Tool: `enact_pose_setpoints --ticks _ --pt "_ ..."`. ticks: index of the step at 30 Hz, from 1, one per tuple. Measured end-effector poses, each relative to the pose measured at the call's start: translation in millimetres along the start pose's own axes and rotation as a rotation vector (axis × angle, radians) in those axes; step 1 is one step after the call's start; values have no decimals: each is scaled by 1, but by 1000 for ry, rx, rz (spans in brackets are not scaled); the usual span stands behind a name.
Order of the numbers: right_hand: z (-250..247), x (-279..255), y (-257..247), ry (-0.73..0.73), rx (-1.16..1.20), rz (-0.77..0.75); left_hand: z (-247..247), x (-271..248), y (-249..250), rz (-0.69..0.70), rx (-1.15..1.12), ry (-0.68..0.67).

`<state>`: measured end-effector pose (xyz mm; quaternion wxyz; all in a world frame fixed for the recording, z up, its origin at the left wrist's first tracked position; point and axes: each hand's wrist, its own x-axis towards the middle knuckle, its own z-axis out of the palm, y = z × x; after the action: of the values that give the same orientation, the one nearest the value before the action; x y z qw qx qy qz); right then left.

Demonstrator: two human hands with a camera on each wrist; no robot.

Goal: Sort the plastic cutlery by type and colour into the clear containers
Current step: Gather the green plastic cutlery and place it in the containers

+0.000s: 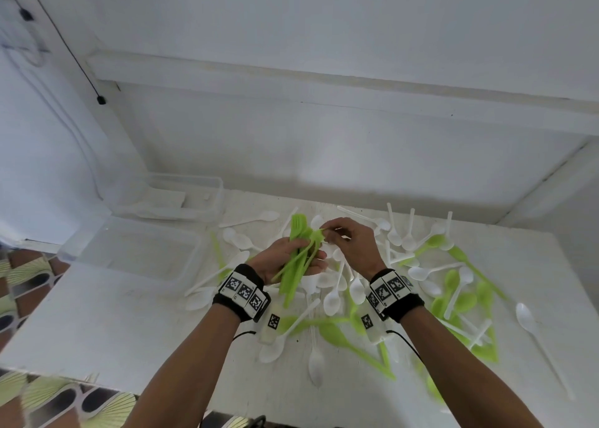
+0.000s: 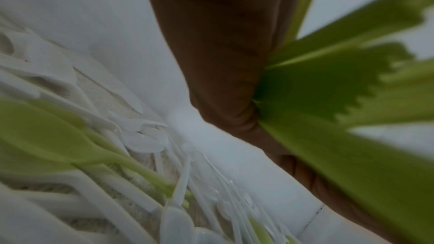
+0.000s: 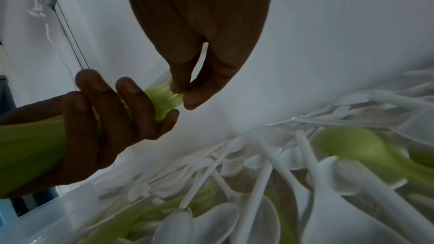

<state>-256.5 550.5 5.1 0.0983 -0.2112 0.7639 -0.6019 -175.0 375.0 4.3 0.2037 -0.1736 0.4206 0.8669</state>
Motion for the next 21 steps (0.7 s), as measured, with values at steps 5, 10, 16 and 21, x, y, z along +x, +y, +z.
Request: enact_pose_setpoints --ticks 5,10,16,21 --pt "-5 4 -8 -88 -9 -6 -7 -1 -3 -36 -74 -145" --pt "-6 6 -9 -132 2 12 -10 -3 -6 -55 -66 -225" --pt "-7 6 -9 -133 -57 39 -3 -1 -4 -73 -34 -188" --pt "-8 5 -12 -137 -83 -44 -1 0 -6 -71 -126 -197"
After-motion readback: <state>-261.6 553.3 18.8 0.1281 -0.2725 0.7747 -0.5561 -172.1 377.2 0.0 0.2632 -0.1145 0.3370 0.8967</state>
